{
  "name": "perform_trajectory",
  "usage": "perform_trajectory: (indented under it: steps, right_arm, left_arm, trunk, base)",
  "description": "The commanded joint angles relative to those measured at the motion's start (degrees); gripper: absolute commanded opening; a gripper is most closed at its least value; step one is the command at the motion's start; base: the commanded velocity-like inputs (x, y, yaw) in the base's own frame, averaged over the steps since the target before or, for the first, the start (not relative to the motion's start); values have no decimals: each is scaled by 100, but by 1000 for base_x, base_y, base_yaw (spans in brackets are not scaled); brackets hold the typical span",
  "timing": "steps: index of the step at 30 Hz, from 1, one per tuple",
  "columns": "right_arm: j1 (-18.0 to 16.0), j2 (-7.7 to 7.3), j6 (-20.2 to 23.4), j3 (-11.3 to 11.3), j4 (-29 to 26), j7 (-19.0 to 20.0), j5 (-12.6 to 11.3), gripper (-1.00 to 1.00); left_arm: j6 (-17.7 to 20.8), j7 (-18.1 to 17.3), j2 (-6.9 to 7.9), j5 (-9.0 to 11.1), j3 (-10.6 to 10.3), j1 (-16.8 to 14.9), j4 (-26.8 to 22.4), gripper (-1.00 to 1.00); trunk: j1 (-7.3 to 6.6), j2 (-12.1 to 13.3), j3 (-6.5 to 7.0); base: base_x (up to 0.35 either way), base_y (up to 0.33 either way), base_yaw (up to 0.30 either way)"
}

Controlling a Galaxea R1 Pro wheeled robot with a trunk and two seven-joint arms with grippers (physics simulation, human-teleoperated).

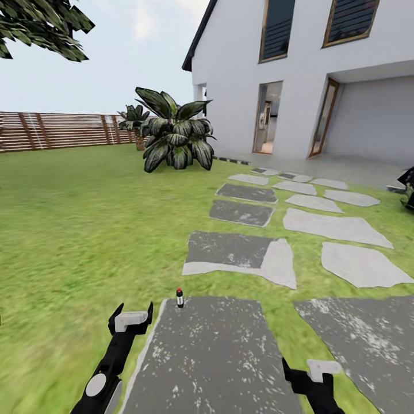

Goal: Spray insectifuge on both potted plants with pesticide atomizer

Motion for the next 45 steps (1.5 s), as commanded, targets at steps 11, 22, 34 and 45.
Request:
perform_trajectory:
  steps: [11, 22, 34, 45]
  right_arm:
    - [-1, -4, 2, -1, -3, 2, -4, 100]
    - [-1, -5, 3, -1, -10, 3, -4, 100]
    - [-1, -8, 6, -1, -12, 3, -4, 100]
    - [-1, -7, 12, -1, -20, 38, -4, 100]
  left_arm:
    - [-22, -7, 0, 23, 0, -3, -4, 100]
    - [-20, 0, 0, 23, -3, -3, -4, 100]
    - [-22, -3, 0, 23, -3, -3, -6, 100]
    - [-24, -9, 1, 33, 5, -3, -6, 100]
  trunk:
    - [2, -2, -6]
    - [2, -2, -6]
    - [2, -2, -6]
    - [2, -2, 8]
  base:
    - [277, -66, 140]
    - [67, -2, 2]
    - [326, 0, 0]
    - [247, 196, -165]
